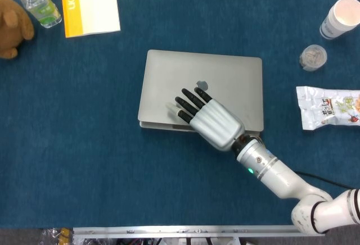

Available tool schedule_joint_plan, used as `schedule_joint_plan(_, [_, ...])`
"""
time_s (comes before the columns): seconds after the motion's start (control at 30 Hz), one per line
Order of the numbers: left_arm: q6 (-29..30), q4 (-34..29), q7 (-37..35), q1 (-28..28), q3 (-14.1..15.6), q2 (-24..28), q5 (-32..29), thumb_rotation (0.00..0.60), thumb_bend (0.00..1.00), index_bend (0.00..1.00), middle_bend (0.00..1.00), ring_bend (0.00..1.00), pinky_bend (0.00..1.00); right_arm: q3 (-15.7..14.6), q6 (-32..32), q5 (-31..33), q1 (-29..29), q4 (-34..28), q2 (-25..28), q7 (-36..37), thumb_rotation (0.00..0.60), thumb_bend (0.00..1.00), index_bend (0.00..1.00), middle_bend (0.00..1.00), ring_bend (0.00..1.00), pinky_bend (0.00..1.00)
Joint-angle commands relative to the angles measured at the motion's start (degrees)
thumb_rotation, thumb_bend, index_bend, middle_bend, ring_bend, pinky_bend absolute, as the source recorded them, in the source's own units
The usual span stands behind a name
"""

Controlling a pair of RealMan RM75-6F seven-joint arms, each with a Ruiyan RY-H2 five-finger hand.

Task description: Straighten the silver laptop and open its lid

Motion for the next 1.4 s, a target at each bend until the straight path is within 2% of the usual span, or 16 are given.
schedule_joint_plan(0.03, [-1.3,0.0,-0.1,-1.1,1.1,0.4,1.8,0.598,0.25,0.29,0.24,0.13,0.04,0.3,0.2,0.4,0.3,-0.2,0.1,-0.1,0.6,0.46,0.0,0.13,0.01,0.15])
schedule_joint_plan(0.17, [-2.6,0.1,-1.8,-2.7,2.6,0.6,5.2,0.6,0.25,0.29,0.24,0.13,0.04,0.6,0.4,0.9,0.9,-0.1,0.1,-0.7,0.6,0.46,0.0,0.13,0.01,0.15])
schedule_joint_plan(0.37, [-4.9,-1.5,-0.9,-5.7,4.2,1.0,9.6,0.597,0.25,0.19,0.13,0.11,0.04,0.8,0.8,1.6,1.5,0.1,-0.1,-1.4,0.6,0.46,0.0,0.13,0.01,0.15])
schedule_joint_plan(0.67, [-12.1,-7.8,4.7,-11.3,5.8,1.5,14.4,0.583,0.25,0.11,0.06,0.06,0.04,0.9,1.2,2.6,2.4,0.3,-0.4,-1.9,0.6,0.46,0.0,0.13,0.01,0.15])
schedule_joint_plan(0.97, [-19.4,-11.0,9.7,-15.8,5.8,-0.4,14.9,0.521,0.25,0.04,0.01,0.0,0.04,1.2,1.9,3.5,3.2,0.3,-0.5,-2.6,0.6,0.46,0.0,0.13,0.01,0.15])
schedule_joint_plan(1.1, [-21.9,-11.7,11.0,-17.4,5.7,-1.4,14.3,0.517,0.25,0.0,0.0,0.0,0.03,1.5,1.9,4.0,3.6,0.1,-0.4,-2.9,0.6,0.46,0.0,0.13,0.01,0.15])
schedule_joint_plan(1.4, [-26.1,-12.3,13.8,-20.5,4.7,-4.3,12.3,0.499,0.25,0.0,0.0,0.0,0.01,1.6,2.4,4.9,4.4,-0.3,-0.2,-3.4,0.6,0.46,0.0,0.13,0.01,0.15])
